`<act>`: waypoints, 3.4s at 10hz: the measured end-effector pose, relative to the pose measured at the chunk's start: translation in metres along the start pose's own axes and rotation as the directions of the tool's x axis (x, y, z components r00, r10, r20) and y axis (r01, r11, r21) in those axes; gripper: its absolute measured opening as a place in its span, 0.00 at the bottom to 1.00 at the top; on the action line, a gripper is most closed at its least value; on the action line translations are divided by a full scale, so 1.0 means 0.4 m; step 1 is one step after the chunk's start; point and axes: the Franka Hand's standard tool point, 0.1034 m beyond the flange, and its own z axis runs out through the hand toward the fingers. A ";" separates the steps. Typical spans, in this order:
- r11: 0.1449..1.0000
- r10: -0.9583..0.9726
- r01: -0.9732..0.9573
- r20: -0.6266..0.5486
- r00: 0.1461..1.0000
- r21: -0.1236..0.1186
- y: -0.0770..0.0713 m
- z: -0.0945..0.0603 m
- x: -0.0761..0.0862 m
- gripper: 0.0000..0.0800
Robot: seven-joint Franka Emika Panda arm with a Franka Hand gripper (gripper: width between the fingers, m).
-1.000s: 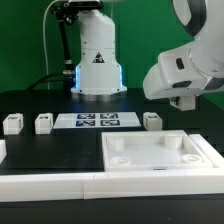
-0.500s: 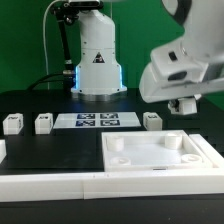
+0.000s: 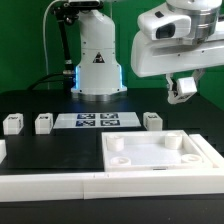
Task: Assemble square table
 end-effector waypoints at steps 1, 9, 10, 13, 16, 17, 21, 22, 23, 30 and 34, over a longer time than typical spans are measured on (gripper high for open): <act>1.000 0.000 -0.001 -0.084 0.996 -0.003 0.003 -0.001 0.017 0.36; 1.000 -0.008 -0.001 -0.537 0.844 -0.016 0.058 -0.086 0.133 0.36; 1.000 -0.011 -0.002 -0.622 0.783 -0.021 0.059 -0.091 0.155 0.36; 1.000 -0.018 0.002 -0.676 0.737 -0.025 0.062 -0.117 0.203 0.36; 1.000 -0.018 0.002 -0.675 0.737 -0.024 0.062 -0.116 0.205 0.36; 1.000 -0.018 0.003 -0.675 0.738 -0.023 0.061 -0.113 0.210 0.36; 0.998 -0.058 0.032 -0.696 0.716 -0.050 0.078 -0.130 0.288 0.36; 0.998 -0.061 0.035 -0.704 0.708 -0.052 0.074 -0.133 0.287 0.36; 0.998 -0.064 0.031 -0.737 0.673 -0.059 0.078 -0.137 0.292 0.36; 0.996 -0.085 0.035 -0.750 0.656 -0.083 0.122 -0.100 0.334 0.36; 0.996 -0.084 0.035 -0.748 0.659 -0.082 0.122 -0.057 0.336 0.36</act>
Offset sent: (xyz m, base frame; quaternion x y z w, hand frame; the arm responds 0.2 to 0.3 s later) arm 0.0438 -0.0018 0.0321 0.0477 0.1615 0.0120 0.9857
